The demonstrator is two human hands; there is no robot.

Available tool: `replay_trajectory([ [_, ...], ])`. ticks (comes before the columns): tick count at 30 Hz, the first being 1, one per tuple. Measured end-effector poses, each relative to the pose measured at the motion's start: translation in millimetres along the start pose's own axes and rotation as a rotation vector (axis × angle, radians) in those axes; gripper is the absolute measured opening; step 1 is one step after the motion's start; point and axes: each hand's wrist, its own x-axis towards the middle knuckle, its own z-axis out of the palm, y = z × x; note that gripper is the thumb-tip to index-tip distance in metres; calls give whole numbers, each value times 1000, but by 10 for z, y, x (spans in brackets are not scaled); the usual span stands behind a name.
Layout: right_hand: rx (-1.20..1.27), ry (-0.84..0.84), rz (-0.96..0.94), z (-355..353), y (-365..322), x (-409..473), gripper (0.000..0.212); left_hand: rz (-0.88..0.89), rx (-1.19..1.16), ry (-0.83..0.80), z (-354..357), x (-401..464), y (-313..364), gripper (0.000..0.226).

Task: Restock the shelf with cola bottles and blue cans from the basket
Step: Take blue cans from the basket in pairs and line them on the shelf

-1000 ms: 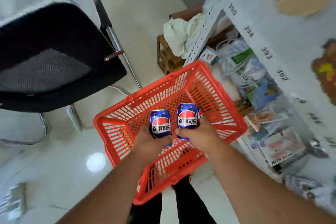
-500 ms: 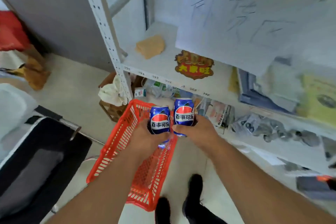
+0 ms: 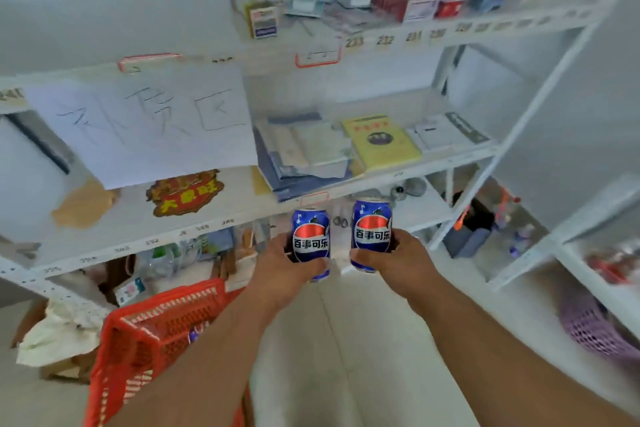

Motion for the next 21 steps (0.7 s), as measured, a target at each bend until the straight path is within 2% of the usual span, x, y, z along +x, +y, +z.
replay_trajectory([
  [4, 104, 162, 15, -831, 225, -311, 34, 58, 64, -166, 823, -111, 372, 50],
  [6, 146, 231, 11, -1240, 344, -506, 36, 94, 96, -231, 1254, -231, 528, 52],
  [14, 176, 537, 2, -2724, 845, -1420, 37, 221, 189, -475, 2900, -855, 970, 50],
  [21, 252, 838, 35, -3564, 1131, -2253, 43, 347, 255, -720, 3926, -1356, 1288, 47],
])
